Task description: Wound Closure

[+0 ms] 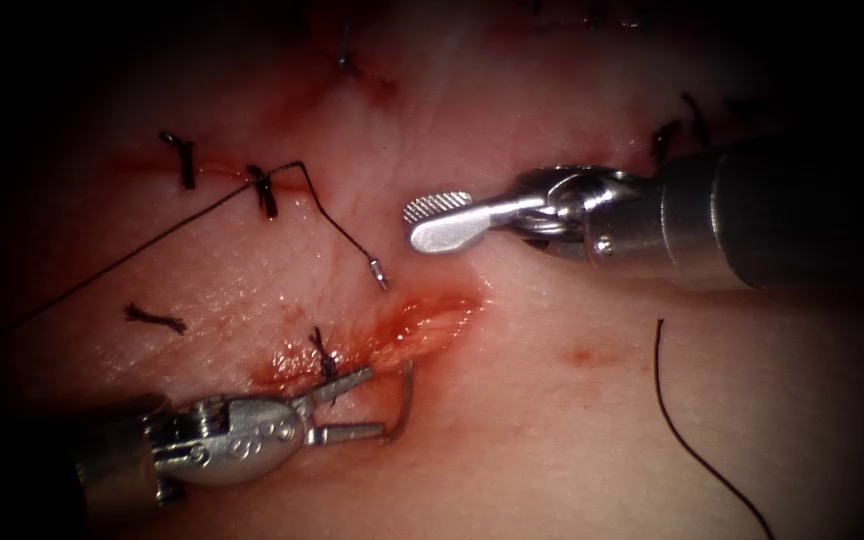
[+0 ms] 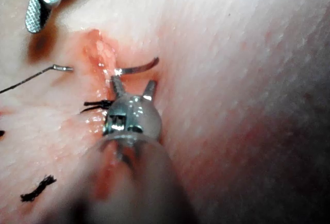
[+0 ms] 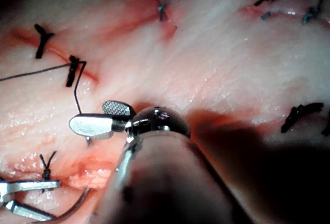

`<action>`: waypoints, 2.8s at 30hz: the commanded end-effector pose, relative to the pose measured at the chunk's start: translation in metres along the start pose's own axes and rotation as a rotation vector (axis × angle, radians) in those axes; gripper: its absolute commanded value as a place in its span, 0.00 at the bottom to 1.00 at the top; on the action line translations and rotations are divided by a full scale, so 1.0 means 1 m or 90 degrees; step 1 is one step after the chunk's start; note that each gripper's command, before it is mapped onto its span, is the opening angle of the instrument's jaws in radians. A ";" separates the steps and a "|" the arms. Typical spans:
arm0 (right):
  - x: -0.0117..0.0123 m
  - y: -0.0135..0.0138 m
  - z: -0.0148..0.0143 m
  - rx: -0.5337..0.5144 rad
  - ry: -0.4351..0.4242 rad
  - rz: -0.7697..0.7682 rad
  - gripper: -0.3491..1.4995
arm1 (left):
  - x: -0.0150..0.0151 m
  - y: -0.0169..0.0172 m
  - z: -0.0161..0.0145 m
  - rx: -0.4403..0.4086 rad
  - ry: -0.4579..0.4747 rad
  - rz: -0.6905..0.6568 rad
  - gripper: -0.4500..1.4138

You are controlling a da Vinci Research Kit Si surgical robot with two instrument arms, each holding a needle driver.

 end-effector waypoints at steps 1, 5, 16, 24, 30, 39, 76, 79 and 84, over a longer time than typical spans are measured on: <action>-0.0003 0.0006 -0.0004 0.006 0.011 -0.042 0.90 | -0.0001 -0.0001 0.0009 0.001 0.003 0.004 0.60; -0.0004 0.0007 -0.0021 0.002 0.027 -0.252 0.90 | 0.0003 -0.0003 0.0017 -0.005 0.012 0.020 0.62; 0.0024 0.0009 -0.0056 -0.038 0.012 -0.421 0.82 | 0.0004 0.0006 0.0041 -0.002 0.038 0.054 0.65; 0.0021 0.0009 -0.0068 -0.039 0.028 -0.421 0.75 | 0.0008 0.0015 0.0057 0.052 0.068 0.057 0.67; 0.0019 0.0008 -0.0070 -0.033 0.035 -0.428 0.66 | 0.0009 0.0014 0.0060 0.072 0.060 0.059 0.51; 0.0010 0.0004 -0.0074 -0.008 0.055 -0.431 0.24 | 0.0005 0.0012 0.0053 0.026 0.107 0.036 0.00; -0.0067 -0.0033 -0.0034 -0.004 -0.098 -0.204 0.26 | 0.0159 -0.0094 -0.0093 0.037 0.169 -0.004 0.00; -0.0064 -0.0035 -0.0035 -0.012 -0.094 -0.175 0.05 | 0.0162 -0.0123 -0.0104 0.081 0.157 0.020 0.00; -0.0059 -0.0041 -0.0038 -0.024 -0.084 -0.132 0.11 | 0.0163 -0.0165 -0.0116 0.126 0.148 0.061 0.00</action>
